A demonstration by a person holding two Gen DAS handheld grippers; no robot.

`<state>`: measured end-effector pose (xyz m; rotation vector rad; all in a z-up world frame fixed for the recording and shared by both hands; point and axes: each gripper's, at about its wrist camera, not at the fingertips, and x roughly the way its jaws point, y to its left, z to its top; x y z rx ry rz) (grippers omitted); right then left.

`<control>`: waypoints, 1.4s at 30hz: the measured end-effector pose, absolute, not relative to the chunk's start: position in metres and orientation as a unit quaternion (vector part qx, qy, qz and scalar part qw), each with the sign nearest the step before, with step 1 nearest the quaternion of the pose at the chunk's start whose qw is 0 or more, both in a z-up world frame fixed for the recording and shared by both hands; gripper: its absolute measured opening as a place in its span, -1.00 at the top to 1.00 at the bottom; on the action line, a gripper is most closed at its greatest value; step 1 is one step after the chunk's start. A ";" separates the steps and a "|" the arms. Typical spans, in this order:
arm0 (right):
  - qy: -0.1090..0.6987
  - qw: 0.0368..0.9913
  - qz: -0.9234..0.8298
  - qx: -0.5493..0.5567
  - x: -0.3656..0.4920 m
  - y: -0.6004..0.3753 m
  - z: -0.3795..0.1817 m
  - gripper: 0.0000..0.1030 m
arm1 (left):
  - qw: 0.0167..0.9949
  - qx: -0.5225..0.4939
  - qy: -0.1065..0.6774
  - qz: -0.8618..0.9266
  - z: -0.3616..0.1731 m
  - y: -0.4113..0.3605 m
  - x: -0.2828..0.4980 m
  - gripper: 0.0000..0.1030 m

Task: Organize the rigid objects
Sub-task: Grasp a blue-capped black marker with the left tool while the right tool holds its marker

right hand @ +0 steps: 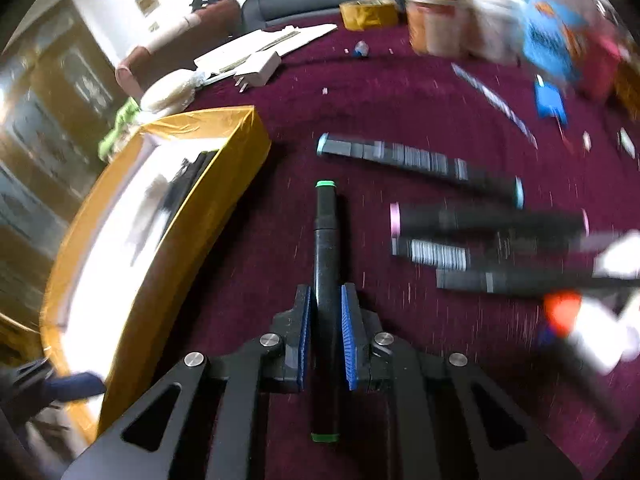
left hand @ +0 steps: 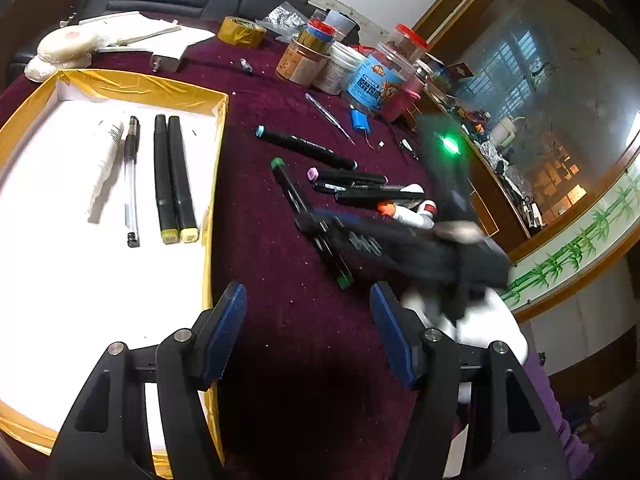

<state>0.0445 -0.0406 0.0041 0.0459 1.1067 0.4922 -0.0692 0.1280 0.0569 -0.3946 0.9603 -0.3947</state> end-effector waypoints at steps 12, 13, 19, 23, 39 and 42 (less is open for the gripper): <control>0.504 0.827 0.236 0.082 -0.051 -0.091 0.003 0.75 | 0.830 -0.155 0.488 -0.220 0.040 0.083 -0.067 -0.22; 0.498 0.831 0.233 0.087 -0.055 -0.097 0.005 0.75 | 0.830 -0.150 0.489 -0.220 0.040 0.080 -0.067 -0.22; 0.454 0.859 0.192 0.140 -0.086 -0.174 0.027 0.75 | 0.847 -0.057 0.477 -0.226 0.054 0.044 -0.050 -0.22; 0.434 0.869 0.152 0.181 -0.102 -0.234 0.032 0.75 | 0.839 0.015 0.472 -0.272 0.052 -0.010 -0.034 -0.22; 0.398 0.863 0.118 0.288 -0.115 -0.332 0.016 0.74 | 0.784 0.250 0.420 -0.382 0.032 -0.172 -0.011 -0.21; 0.397 0.859 0.123 0.299 -0.112 -0.334 0.011 0.74 | 0.777 0.309 0.405 -0.370 0.017 -0.187 -0.008 -0.28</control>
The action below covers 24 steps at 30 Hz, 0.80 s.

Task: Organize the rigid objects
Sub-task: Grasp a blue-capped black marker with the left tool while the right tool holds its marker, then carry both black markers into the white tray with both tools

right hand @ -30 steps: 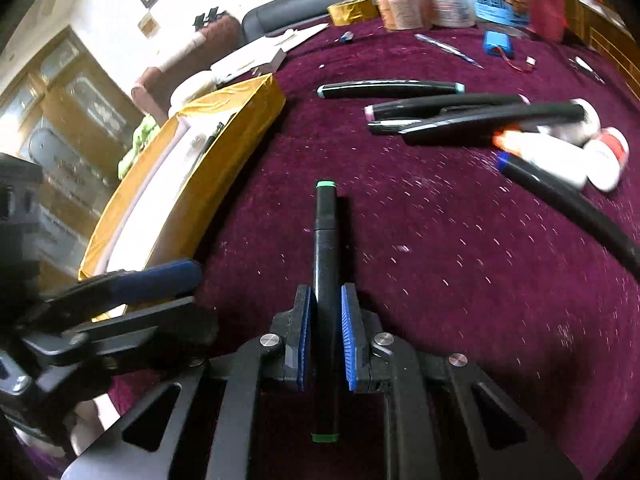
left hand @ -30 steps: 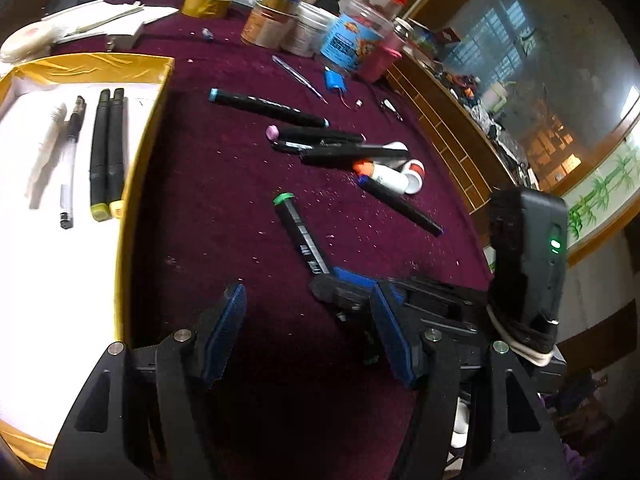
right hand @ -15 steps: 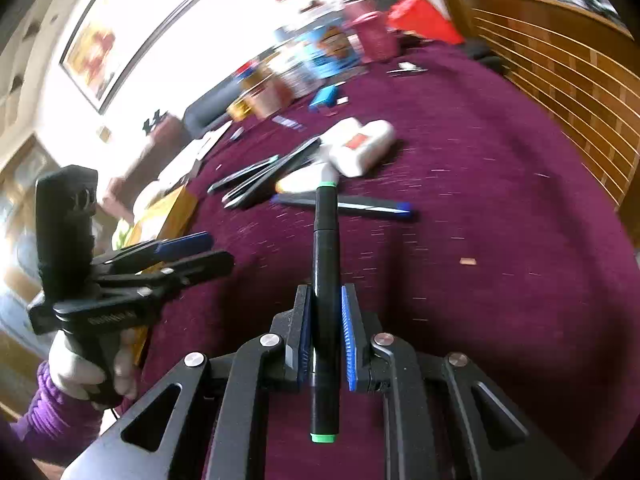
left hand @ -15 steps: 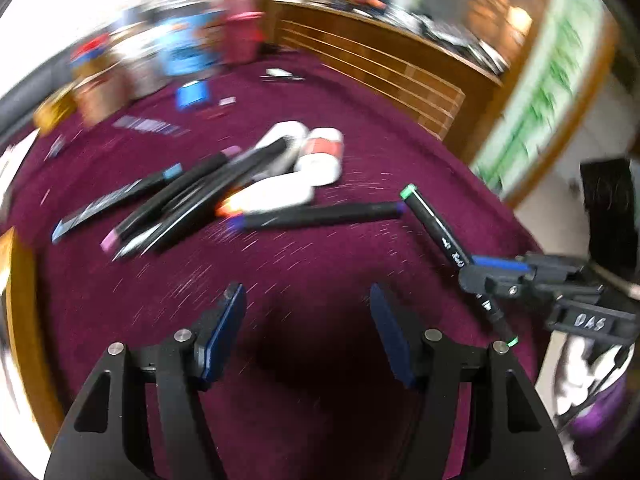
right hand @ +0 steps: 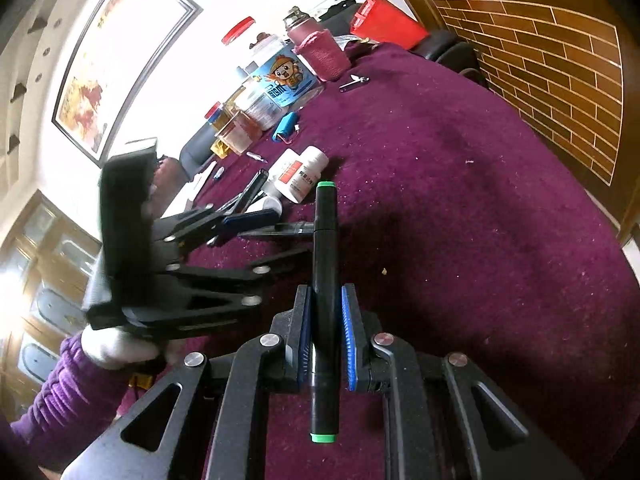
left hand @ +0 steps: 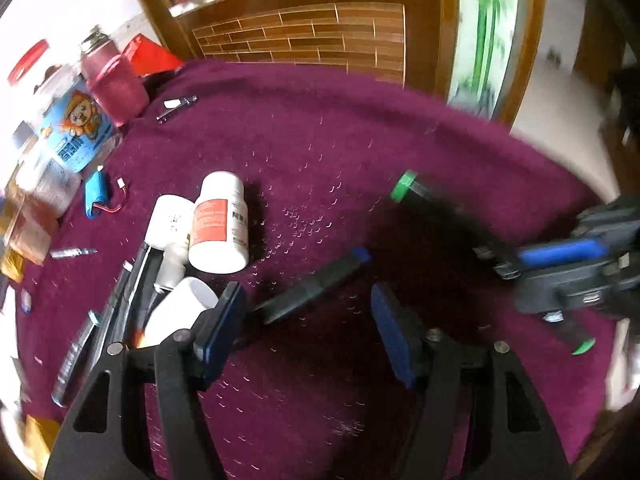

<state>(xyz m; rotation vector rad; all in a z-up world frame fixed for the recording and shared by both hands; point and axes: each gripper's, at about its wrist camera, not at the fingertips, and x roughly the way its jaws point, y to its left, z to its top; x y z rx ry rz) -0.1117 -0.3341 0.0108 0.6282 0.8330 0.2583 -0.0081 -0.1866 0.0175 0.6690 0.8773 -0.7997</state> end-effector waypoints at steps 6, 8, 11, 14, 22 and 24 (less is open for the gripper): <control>0.396 0.855 0.133 0.308 -0.113 -0.334 0.006 0.74 | 0.758 0.253 0.464 -0.382 0.020 -0.165 0.001 0.24; 0.397 0.855 0.133 0.307 -0.112 -0.333 0.005 0.74 | 0.753 0.241 0.477 -0.384 0.021 -0.150 -0.007 0.29; 0.403 0.853 0.132 0.304 -0.110 -0.330 0.001 0.74 | 0.748 0.249 0.479 -0.387 0.021 -0.135 -0.023 0.28; 0.411 0.850 0.130 0.303 -0.105 -0.325 -0.003 0.74 | 0.746 0.255 0.477 -0.388 0.021 -0.134 -0.031 0.28; 0.419 0.855 0.115 0.283 -0.105 -0.311 0.000 0.74 | 0.804 0.211 0.416 -0.368 0.013 -0.129 -0.047 -0.04; 0.422 0.855 0.113 0.280 -0.106 -0.308 0.001 0.74 | 0.808 0.191 0.423 -0.364 0.013 -0.124 -0.044 0.62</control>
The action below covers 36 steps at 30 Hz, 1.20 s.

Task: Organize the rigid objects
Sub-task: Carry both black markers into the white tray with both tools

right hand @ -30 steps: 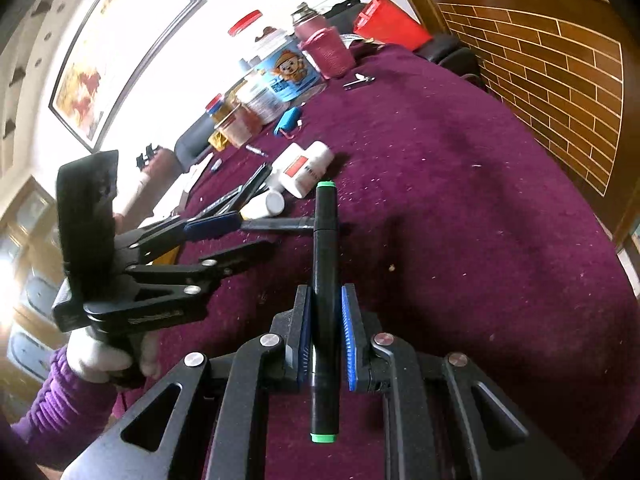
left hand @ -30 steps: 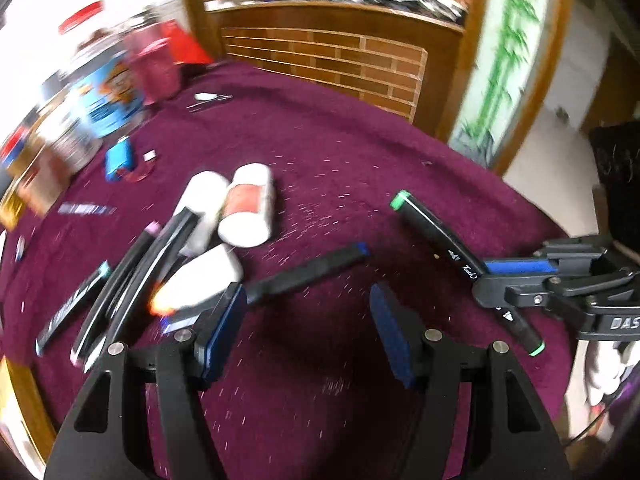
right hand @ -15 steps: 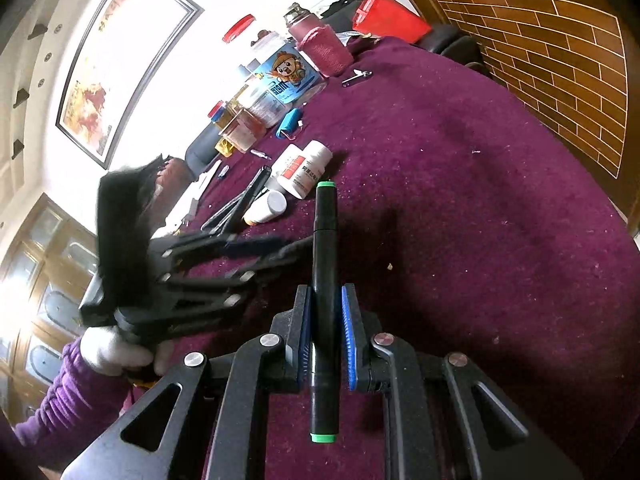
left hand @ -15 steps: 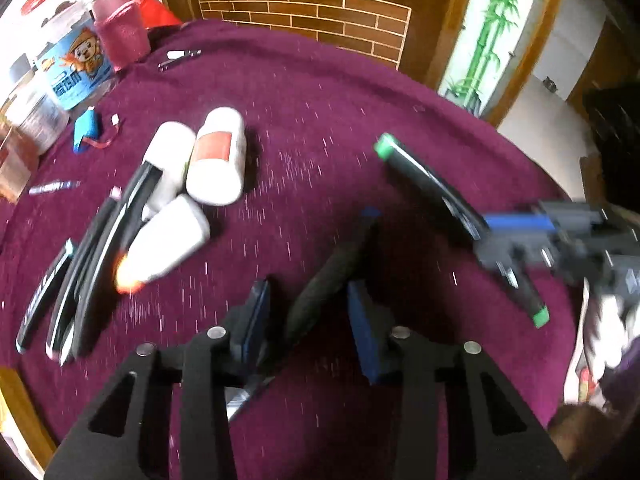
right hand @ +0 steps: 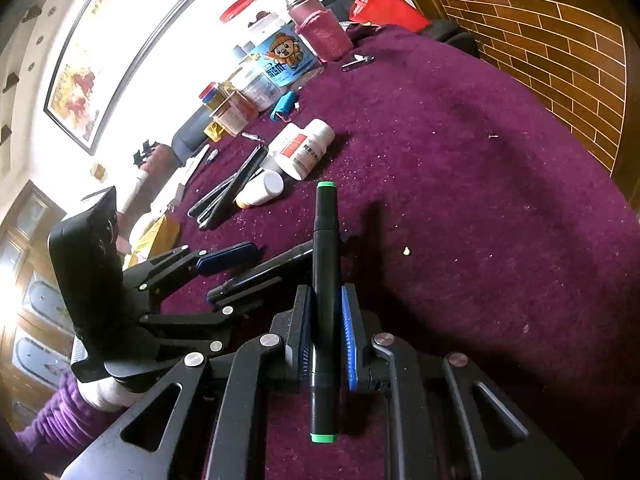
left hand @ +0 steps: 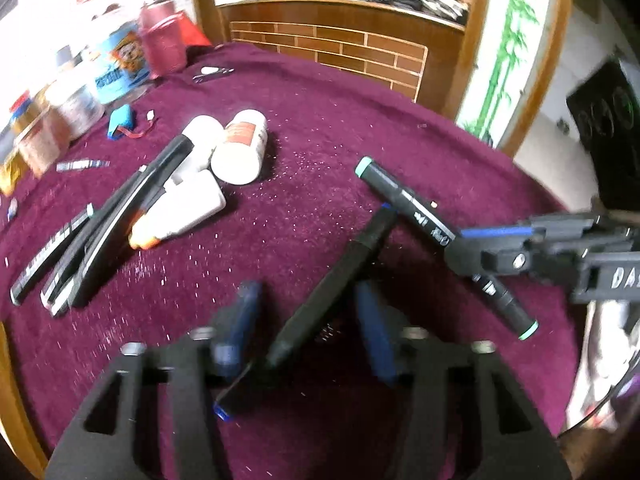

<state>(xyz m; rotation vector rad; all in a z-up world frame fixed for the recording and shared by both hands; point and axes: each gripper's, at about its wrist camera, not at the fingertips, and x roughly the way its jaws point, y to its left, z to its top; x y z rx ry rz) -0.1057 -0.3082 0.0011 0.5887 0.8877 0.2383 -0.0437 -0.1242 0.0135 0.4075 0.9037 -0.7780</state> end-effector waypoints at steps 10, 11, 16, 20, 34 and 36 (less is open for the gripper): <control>0.417 0.865 0.120 0.252 -0.111 -0.285 0.024 0.74 | 0.807 0.022 0.449 -0.383 0.030 -0.066 -0.049 0.77; 0.416 0.865 0.124 0.251 -0.111 -0.281 0.026 0.74 | 0.809 0.012 0.447 -0.383 0.032 -0.060 -0.048 0.77; 0.419 0.859 0.151 0.254 -0.106 -0.256 0.034 0.75 | 0.820 -0.066 0.427 -0.375 0.050 -0.012 -0.056 0.77; 0.426 0.855 0.179 0.237 -0.098 -0.223 0.045 0.75 | 0.833 -0.120 0.407 -0.355 0.065 0.037 -0.061 0.77; 0.450 0.820 0.307 0.178 -0.051 -0.057 0.071 0.74 | 0.895 -0.185 0.374 -0.157 0.082 0.234 -0.046 0.76; 0.462 0.808 0.320 0.178 -0.037 -0.031 0.068 0.74 | 0.895 -0.189 0.379 -0.139 0.078 0.253 -0.037 0.76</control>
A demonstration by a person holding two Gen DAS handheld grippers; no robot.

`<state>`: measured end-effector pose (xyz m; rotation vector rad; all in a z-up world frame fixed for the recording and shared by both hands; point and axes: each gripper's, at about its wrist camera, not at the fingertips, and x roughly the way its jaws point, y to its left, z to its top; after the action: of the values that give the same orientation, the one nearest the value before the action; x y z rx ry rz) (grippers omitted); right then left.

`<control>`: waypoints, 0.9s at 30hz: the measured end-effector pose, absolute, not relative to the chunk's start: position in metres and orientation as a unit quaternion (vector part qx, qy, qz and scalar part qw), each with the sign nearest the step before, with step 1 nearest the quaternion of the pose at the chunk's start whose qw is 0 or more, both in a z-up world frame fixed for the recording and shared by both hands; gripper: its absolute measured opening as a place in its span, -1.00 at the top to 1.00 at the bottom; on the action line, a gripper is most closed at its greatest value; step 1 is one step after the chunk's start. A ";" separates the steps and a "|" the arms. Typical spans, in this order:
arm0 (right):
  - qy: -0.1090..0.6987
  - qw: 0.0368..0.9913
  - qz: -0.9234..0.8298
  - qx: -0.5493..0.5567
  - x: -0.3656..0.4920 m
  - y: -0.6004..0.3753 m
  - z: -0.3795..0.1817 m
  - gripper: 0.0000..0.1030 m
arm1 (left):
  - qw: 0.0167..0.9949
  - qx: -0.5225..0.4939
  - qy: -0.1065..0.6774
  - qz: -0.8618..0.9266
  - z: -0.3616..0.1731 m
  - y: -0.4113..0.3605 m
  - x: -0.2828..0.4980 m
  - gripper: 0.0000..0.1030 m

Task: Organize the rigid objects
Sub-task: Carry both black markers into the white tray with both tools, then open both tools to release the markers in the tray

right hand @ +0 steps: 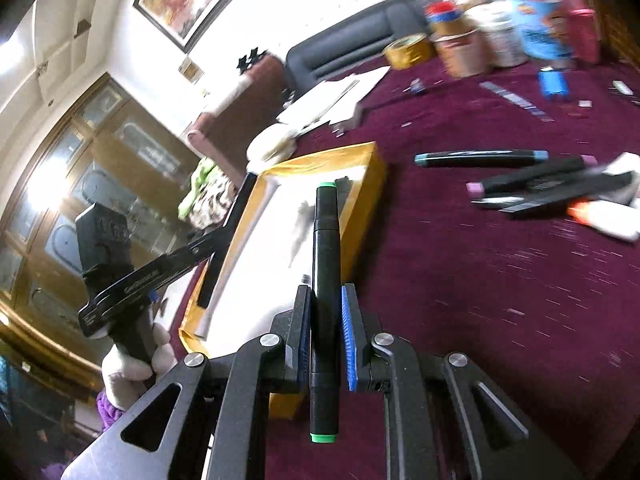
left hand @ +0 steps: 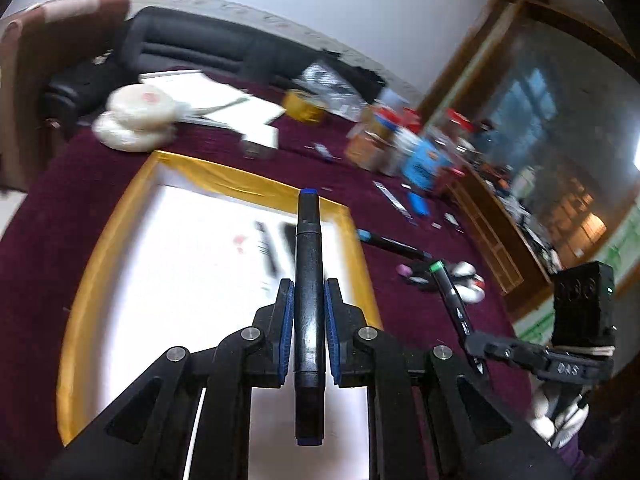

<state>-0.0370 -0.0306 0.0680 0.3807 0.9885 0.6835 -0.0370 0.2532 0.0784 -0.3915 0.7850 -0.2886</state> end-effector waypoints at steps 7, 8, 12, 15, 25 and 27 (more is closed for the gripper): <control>0.520 0.766 0.329 0.186 0.009 0.049 0.045 0.74 | 0.880 -0.191 0.424 -0.095 0.047 0.291 0.002 0.76; 0.527 0.763 0.326 0.185 0.014 0.059 0.042 0.74 | 0.878 -0.191 0.429 -0.094 0.045 0.292 0.006 0.76; 0.543 0.755 0.323 0.178 0.029 0.095 0.035 0.74 | 0.869 -0.191 0.449 -0.078 0.030 0.302 0.019 0.76; 0.554 0.751 0.316 0.170 0.042 0.118 0.028 0.74 | 0.863 -0.200 0.459 -0.072 0.023 0.309 0.027 0.76; 0.572 0.754 0.286 0.152 0.074 0.152 0.005 0.74 | 0.856 -0.214 0.465 -0.066 0.013 0.318 0.038 0.76; 0.569 0.755 0.288 0.152 0.080 0.157 0.004 0.74 | 0.857 -0.219 0.463 -0.062 0.014 0.319 0.038 0.75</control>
<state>0.0796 0.1568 0.0044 0.3313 1.2419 0.6285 0.0378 0.3190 0.0137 -0.4601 0.9734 -0.1305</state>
